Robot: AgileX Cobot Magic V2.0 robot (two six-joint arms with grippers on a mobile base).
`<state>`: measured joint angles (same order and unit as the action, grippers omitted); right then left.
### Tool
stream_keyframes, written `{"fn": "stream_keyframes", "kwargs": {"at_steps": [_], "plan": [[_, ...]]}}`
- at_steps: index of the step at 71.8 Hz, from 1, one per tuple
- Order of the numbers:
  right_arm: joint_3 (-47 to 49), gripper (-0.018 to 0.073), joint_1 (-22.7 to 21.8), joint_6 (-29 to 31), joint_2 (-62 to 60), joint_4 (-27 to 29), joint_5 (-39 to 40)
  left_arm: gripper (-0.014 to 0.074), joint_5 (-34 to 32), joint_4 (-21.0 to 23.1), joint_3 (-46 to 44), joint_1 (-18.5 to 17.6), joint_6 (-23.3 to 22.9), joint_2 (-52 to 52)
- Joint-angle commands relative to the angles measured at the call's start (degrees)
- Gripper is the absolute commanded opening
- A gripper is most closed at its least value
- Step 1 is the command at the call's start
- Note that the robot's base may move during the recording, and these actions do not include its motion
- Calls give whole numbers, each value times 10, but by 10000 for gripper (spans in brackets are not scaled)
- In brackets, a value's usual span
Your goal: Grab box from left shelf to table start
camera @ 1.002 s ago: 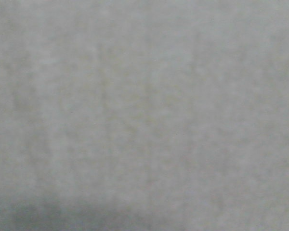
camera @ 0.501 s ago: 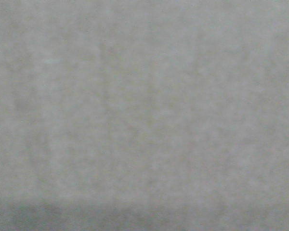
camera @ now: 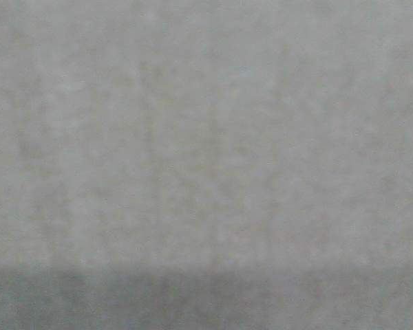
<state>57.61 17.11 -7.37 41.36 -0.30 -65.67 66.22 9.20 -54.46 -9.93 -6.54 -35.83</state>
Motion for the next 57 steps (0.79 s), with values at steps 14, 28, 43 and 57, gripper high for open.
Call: {"fn": "stream_keyframes", "kwargs": {"at_steps": [14, 28, 43, 57], "plan": [[18, 67, 1, 15, 0, -4, 52, -104, -64, 91, -23, -4, -11, 3], [18, 67, 1, 15, 0, -4, 52, -104, -64, 91, -23, -4, -11, 3], [18, 67, 1, 15, 0, -4, 52, -104, -64, 91, -23, -4, -11, 3], [18, 67, 1, 15, 0, -4, 52, -104, -64, 91, -23, -4, -11, 3]]}}
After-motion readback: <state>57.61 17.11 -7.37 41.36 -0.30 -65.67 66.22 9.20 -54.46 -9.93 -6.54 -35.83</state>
